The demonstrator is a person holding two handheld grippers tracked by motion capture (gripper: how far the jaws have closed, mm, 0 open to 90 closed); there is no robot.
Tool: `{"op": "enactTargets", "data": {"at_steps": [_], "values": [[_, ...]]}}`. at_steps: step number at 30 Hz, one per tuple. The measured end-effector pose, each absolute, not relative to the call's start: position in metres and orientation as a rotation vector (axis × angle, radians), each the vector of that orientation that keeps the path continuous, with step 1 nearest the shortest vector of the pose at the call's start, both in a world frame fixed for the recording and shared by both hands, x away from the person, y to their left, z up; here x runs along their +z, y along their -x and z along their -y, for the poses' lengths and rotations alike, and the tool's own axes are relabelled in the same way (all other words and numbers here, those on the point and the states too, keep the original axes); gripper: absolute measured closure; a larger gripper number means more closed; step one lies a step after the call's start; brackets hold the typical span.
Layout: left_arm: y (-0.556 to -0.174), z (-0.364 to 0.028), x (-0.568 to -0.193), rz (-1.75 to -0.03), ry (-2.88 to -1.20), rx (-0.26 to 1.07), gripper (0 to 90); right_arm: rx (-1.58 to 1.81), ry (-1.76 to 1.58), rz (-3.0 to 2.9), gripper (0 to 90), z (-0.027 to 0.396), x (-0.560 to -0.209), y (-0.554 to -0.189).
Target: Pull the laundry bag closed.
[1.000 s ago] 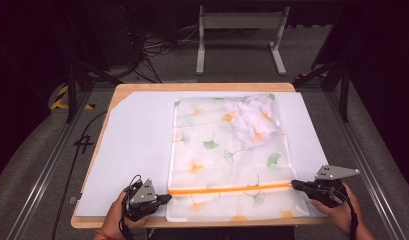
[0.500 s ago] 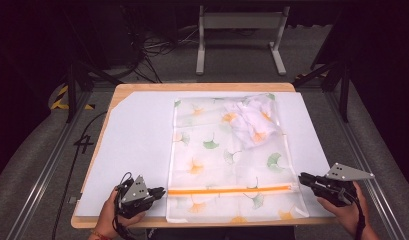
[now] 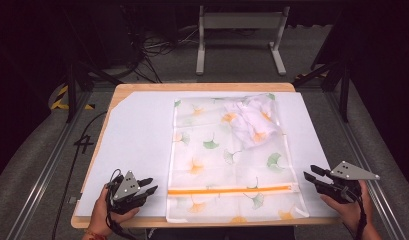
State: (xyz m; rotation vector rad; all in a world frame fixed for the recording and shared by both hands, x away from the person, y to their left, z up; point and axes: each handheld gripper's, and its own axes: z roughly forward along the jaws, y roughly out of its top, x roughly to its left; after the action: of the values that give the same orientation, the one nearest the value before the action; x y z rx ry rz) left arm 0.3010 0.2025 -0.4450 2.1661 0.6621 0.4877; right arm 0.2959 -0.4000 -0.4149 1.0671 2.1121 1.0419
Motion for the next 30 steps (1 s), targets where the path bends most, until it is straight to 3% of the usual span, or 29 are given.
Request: {"op": "enactTargets", "data": {"at_steps": [4,15,21,30], "values": [[-0.302,-0.207,-0.445,-0.707,-2.145,0.521,55.4,1.035,-1.07,-2.099,54.9,0.402,-0.416,-0.297],[-0.305,-0.222,-0.446,-0.796,-2.102,0.604,36.3,0.981,-1.103,-2.031,36.1,0.411,-0.421,-0.297],[-0.31,-0.229,-0.447,-0.889,-2.063,0.627,18.4,0.92,-1.142,-1.999,25.1,0.418,-0.423,-0.299],[-0.315,-0.245,-0.447,-0.963,-1.981,0.631,10.6,0.903,-1.188,-1.943,16.5,0.423,-0.425,-0.299]]}}
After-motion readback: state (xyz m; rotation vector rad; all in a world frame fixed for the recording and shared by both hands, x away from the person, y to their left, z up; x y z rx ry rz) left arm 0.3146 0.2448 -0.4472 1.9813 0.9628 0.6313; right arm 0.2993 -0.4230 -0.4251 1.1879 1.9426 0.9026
